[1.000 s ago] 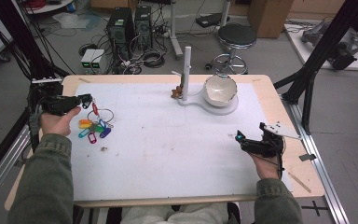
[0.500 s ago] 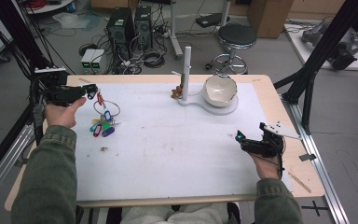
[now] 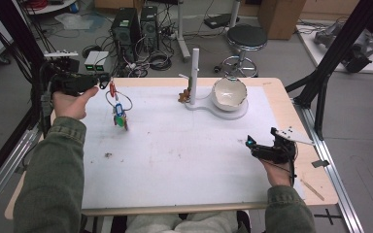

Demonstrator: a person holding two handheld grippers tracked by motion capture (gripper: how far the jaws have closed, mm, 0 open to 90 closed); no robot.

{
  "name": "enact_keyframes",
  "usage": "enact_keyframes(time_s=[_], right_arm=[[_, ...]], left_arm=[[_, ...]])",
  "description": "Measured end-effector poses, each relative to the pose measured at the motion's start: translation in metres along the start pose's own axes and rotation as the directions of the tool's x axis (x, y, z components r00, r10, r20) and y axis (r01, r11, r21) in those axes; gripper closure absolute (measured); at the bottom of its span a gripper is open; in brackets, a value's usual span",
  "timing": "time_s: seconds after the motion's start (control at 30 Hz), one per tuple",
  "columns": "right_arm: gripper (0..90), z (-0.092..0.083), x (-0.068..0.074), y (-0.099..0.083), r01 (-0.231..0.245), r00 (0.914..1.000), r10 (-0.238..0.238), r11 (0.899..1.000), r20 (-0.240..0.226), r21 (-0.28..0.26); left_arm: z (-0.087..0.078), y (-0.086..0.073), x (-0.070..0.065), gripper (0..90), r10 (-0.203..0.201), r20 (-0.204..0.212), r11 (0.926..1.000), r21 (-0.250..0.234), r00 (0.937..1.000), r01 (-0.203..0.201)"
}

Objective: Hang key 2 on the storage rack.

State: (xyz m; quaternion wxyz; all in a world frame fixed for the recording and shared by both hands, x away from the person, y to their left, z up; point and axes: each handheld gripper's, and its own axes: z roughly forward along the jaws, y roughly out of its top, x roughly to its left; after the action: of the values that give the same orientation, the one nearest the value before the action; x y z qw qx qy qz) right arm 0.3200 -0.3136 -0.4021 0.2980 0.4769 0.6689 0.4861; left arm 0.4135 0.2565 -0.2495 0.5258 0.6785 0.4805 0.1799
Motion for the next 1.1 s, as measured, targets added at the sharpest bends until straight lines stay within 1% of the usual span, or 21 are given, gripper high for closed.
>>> enact_keyframes(time_s=[0.03,0.07,0.17,0.3,0.37,0.47,0.53,0.6,0.8,0.87,0.93,1.03,1.1], right_arm=[[0.7,0.0,0.0,0.0,0.003,1.0,-0.003,1.0,0.001,-0.003],[0.7,0.0,0.0,0.0,0.003,1.0,-0.003,1.0,0.001,-0.003],[0.7,0.0,-0.001,0.0,0.0,1.0,0.0,1.0,0.0,-0.002],[0.6,0.0,-0.001,0.0,-0.004,1.0,0.004,1.0,0.002,-0.001],[0.6,0.0,-0.001,0.0,-0.001,1.0,0.001,1.0,0.0,-0.002],[0.7,0.0,-0.001,0.0,-0.002,1.0,0.002,1.0,0.0,-0.001],[0.6,0.0,-0.001,0.0,-0.003,1.0,0.003,1.0,-0.001,0.0],[0.7,0.0,-0.001,0.0,-0.003,1.0,0.003,1.0,0.001,-0.002],[0.7,-0.001,-0.001,0.0,-0.007,1.0,0.007,1.0,0.0,-0.001],[0.7,-0.001,-0.001,0.0,-0.008,1.0,0.008,1.0,0.0,-0.001],[0.6,-0.001,-0.001,0.0,-0.006,1.0,0.006,1.0,-0.002,-0.004],[0.7,-0.001,-0.001,0.0,-0.002,1.0,0.002,1.0,-0.001,-0.003],[0.7,-0.001,-0.001,0.0,-0.007,1.0,0.007,1.0,0.0,-0.004]], left_arm=[[0.002,0.003,-0.004,87.8,0.01,0.01,1.0,0.001,0.9999,-0.01],[0.002,0.003,-0.004,87.8,0.01,0.01,1.0,0.001,0.9999,-0.01],[0.004,0.006,-0.01,87.8,0.018,0.02,0.9998,-0.002,0.9996,-0.018],[0.004,0.012,-0.017,87.8,0.034,0.026,0.9994,-0.005,0.9991,-0.034],[0.005,0.017,-0.02,87.8,0.042,0.018,0.9991,-0.01,0.999,-0.042],[0.008,0.022,-0.026,87.7,0.046,0.014,0.9988,-0.015,0.9988,-0.046],[0.012,0.026,-0.031,87.7,0.043,0.007,0.9991,-0.006,0.9991,-0.043],[0.015,0.029,-0.035,87.7,0.042,0.015,0.9991,-0.004,0.999,-0.042],[0.02,0.04,-0.048,87.7,0.048,0.025,0.9985,-0.026,0.9986,-0.047],[0.022,0.043,-0.052,87.7,0.052,0.025,0.9984,-0.026,0.9983,-0.051],[0.025,0.046,-0.056,87.7,0.062,0.018,0.998,-0.015,0.9979,-0.061],[0.029,0.048,-0.062,87.7,0.064,0.022,0.9979,-0.011,0.9977,-0.064],[0.032,0.051,-0.067,87.7,0.07,0.027,0.9975,-0.011,0.9972,-0.07]])
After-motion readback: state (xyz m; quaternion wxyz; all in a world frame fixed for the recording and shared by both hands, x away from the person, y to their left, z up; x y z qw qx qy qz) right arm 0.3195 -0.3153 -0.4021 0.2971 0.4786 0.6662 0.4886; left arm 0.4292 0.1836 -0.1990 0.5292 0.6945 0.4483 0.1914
